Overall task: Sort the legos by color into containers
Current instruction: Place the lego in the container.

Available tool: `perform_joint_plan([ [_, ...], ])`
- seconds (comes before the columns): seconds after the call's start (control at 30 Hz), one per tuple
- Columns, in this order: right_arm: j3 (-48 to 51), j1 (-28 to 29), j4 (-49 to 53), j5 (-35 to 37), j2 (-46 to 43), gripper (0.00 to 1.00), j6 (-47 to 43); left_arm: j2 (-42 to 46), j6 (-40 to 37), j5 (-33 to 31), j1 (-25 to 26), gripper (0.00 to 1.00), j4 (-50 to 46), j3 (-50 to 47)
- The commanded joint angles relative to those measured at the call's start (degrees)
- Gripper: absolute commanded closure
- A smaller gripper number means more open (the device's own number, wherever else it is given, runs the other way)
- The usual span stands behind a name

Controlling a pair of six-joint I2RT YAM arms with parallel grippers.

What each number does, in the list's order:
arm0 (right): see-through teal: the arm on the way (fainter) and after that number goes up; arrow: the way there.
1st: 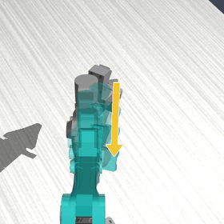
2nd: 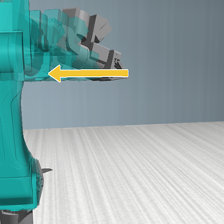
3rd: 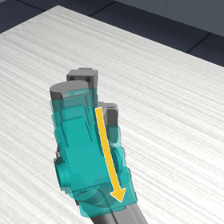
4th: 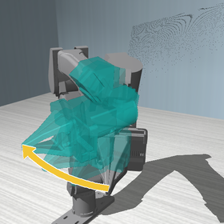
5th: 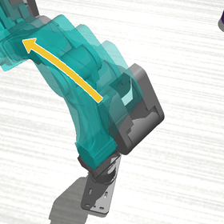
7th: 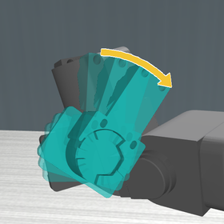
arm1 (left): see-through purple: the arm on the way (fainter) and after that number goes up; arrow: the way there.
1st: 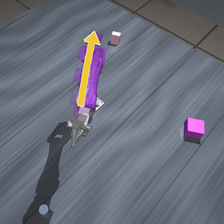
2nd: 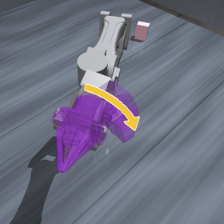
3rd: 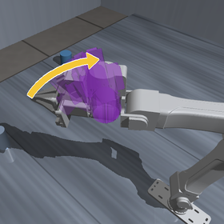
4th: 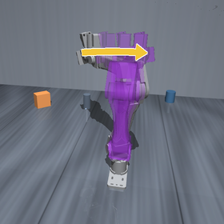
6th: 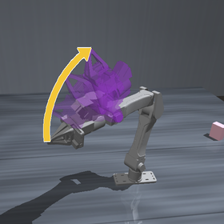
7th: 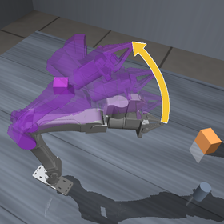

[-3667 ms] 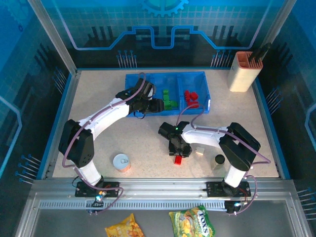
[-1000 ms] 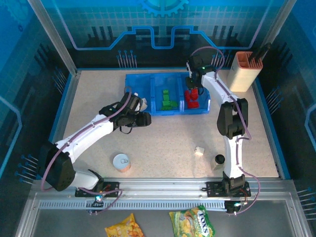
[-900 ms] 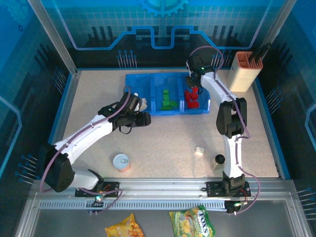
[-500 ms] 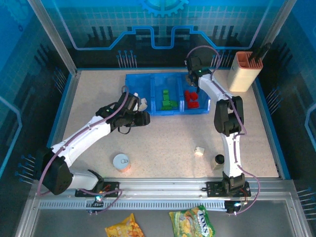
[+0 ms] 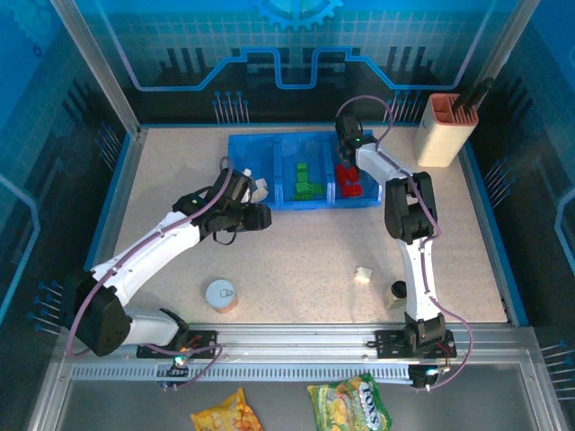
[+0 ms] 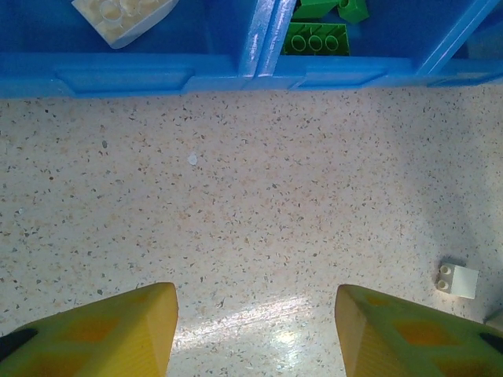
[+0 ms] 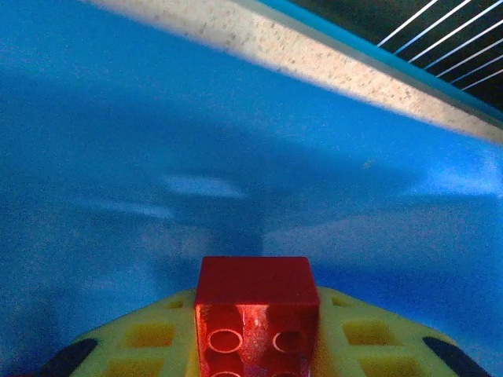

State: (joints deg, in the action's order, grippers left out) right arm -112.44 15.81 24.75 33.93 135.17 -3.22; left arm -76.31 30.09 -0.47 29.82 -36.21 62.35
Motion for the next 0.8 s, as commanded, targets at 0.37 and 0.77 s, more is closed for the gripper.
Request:
perform_joint_plan([
  [0.37,1.8,0.1,2.2,-0.2,-3.9,0.51,2.9,2.5,1.1,-0.8,-0.2,0.44,-1.3,-0.2],
  [0.77,5.8,0.2,12.1,-7.8,-11.6,0.5,9.1,0.9,0.2,0.1,-0.2,0.44,0.4,-0.1],
])
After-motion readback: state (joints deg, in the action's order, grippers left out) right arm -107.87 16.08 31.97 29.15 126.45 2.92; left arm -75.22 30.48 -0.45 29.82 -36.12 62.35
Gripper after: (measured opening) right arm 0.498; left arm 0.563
